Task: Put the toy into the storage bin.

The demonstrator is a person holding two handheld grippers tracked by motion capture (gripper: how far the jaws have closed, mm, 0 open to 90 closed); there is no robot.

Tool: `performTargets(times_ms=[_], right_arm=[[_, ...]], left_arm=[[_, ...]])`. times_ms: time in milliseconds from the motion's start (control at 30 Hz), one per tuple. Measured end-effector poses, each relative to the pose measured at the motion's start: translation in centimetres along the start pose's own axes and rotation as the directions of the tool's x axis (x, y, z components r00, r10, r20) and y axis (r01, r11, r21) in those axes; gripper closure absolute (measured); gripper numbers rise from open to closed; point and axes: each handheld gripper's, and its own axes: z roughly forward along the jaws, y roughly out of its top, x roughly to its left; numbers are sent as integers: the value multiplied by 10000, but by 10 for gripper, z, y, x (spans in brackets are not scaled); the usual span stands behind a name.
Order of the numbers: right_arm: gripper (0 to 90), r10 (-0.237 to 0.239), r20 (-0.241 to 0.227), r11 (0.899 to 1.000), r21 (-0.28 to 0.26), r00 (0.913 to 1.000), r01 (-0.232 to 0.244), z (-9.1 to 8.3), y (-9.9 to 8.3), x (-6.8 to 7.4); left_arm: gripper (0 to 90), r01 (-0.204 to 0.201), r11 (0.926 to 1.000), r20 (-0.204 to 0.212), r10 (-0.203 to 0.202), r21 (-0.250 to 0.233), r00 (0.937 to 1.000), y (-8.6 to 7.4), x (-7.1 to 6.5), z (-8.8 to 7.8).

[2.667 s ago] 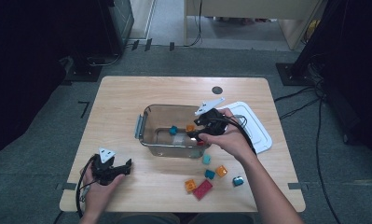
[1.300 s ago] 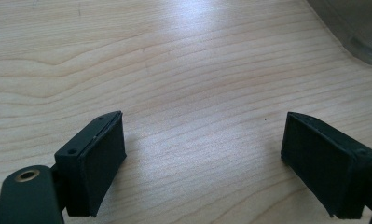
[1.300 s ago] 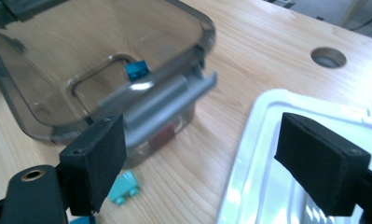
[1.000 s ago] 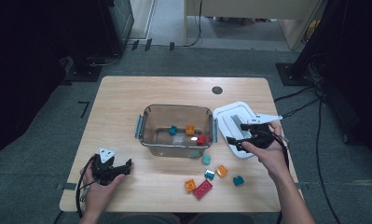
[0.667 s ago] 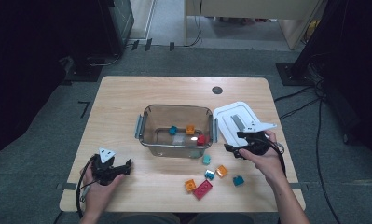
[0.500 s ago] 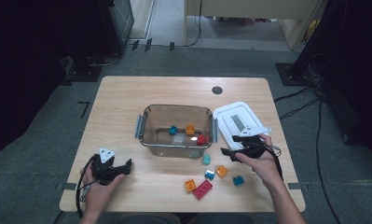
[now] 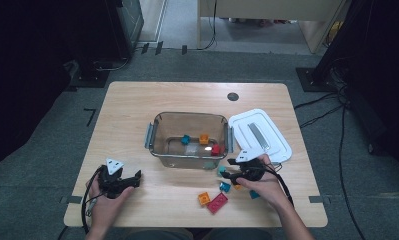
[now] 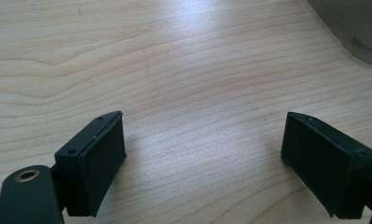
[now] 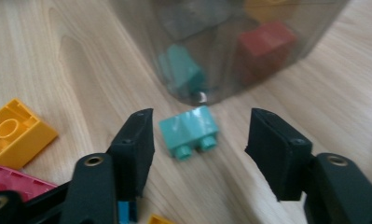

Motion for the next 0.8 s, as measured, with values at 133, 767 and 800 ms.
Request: performTargets(times_ms=[133,767,800], right_arm=[[492,-142,-56,9998,109,9999,142,6,0,2],[602,-1043,113,9903,930,9945,1028,16,3,9],[603,-1029,91,9904,942,9947,1016,16,3,9]], left_arm=[[132,3,10000,1,-3,0,10000,0,0,0],[132,2,10000,2,-2,-1,10000,0,0,0],[132,4,10000,1,-4,-1,10000,0,0,0]])
